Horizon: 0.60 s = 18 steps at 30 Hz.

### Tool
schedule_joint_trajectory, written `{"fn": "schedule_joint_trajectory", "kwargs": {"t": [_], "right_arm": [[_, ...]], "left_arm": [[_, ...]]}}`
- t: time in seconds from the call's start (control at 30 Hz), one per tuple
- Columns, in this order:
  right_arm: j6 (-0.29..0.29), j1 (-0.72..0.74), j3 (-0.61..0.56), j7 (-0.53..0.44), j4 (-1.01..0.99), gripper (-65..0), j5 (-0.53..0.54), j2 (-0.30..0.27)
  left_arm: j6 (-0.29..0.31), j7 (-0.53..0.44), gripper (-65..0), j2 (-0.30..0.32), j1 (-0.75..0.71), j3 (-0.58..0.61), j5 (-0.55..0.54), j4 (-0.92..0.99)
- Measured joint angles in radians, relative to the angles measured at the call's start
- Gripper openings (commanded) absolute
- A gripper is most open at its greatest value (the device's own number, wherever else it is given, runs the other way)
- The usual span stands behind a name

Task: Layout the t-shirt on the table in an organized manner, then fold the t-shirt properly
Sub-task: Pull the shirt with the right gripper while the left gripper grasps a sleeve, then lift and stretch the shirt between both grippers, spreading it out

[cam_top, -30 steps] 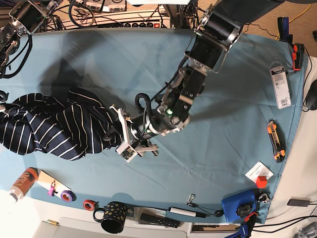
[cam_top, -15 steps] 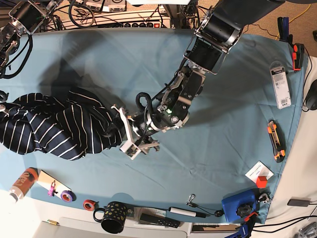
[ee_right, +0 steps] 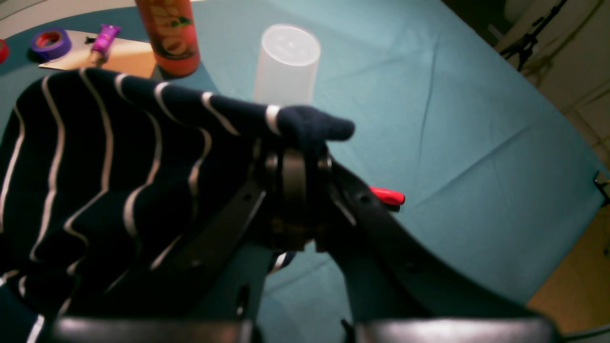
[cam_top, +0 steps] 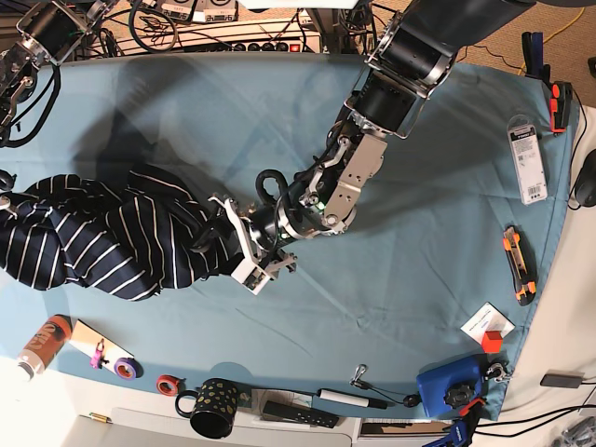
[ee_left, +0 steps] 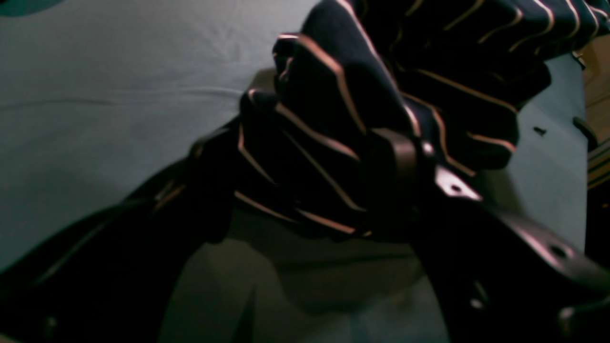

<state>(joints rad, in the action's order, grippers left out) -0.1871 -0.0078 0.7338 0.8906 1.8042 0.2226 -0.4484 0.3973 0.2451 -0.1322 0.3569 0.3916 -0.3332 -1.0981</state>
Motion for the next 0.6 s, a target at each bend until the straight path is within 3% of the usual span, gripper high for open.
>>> {"fn": "schedule_joint_trajectory", "kwargs": {"t": [0.23,0.3,0.37,0.43,0.53,0.6], "right_arm": [[0.0,0.0,0.0,0.0,0.0,-65.0,0.0,0.0],[0.0,0.0,0.0,0.001,0.0,-65.0,0.0,0.0],[0.0,0.0,0.0,0.003,0.0,-65.0,0.0,0.0],[0.0,0.0,0.0,0.003,0.0,-65.0,-0.001,0.0],[0.0,0.0,0.0,0.003,0.0,-65.0,0.0,0.0],[0.0,0.0,0.0,0.011,0.0,-65.0,0.0,0.0]], "left_arm": [[-0.007,0.0,-24.0,0.0,0.002,0.077,0.003,0.0],[-0.052,0.0,-24.7,0.0,0.001,0.135,0.011,0.0],[-0.171,0.002,-31.1,0.0,0.0,0.177,0.039,0.0],[-0.288,0.003,-43.0,0.0,0.001,0.193,0.052,0.001],[-0.376,-0.002,-62.4,0.0,0.001,0.196,0.04,0.001],[-0.431,-0.002,-65.0,0.0,0.001,0.195,0.044,0.001]]}}
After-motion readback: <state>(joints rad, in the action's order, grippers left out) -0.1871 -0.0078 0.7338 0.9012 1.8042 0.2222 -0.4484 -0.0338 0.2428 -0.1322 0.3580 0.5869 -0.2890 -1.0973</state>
